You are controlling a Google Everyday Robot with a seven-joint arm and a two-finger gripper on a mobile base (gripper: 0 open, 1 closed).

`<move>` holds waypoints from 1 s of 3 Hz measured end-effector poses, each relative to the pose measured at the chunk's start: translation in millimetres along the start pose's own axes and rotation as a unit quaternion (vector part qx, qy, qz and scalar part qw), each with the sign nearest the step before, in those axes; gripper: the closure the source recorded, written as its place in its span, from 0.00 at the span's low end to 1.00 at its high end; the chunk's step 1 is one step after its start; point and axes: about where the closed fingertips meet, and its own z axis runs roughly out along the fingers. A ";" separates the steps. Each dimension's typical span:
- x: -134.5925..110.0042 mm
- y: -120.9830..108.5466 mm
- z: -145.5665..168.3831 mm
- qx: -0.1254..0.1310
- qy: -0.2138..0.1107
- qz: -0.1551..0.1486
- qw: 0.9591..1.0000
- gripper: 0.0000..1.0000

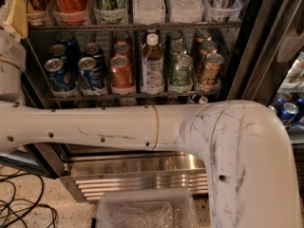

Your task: Pick orange can from top shelf of fridge

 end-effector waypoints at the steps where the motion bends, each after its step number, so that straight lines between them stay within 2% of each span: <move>1: -0.9 -0.3 0.0 0.001 0.003 0.003 1.000 0.41; 2: -5.2 -7.9 1.7 0.023 0.008 -0.002 1.000 0.39; 3: -5.5 -8.0 1.0 0.023 0.008 -0.002 1.000 0.37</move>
Offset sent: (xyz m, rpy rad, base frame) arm -0.0007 -0.0195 0.0156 0.0446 0.0236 -0.1344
